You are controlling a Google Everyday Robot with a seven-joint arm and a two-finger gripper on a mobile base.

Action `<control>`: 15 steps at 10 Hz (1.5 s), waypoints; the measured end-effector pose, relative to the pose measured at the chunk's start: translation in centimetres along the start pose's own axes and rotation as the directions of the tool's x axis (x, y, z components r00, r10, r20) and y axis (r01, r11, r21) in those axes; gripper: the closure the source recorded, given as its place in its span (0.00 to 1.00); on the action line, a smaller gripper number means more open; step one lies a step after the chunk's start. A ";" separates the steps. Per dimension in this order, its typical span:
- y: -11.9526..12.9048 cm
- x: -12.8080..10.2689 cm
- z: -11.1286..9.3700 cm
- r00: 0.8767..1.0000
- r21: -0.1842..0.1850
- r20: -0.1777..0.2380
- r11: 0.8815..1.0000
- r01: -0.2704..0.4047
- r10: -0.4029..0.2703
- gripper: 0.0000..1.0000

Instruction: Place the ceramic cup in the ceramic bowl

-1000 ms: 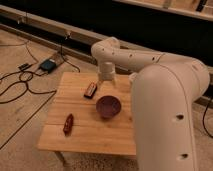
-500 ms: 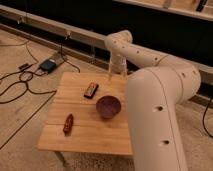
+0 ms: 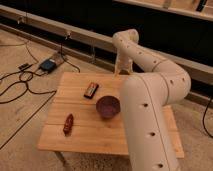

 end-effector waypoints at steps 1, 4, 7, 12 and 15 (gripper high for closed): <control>-0.9 -0.2 0.6 1.000 0.000 -0.002 1.000 -0.010 0.010 0.35; -3.0 0.0 3.0 0.999 -0.013 -0.029 0.999 -0.035 0.034 0.35; -2.9 0.8 5.7 0.997 -0.034 -0.074 0.999 -0.033 0.030 0.39; -2.4 0.6 6.0 0.997 -0.043 -0.078 0.999 -0.016 0.013 0.91; -2.4 0.3 4.3 0.998 -0.025 -0.057 1.000 -0.002 0.000 1.00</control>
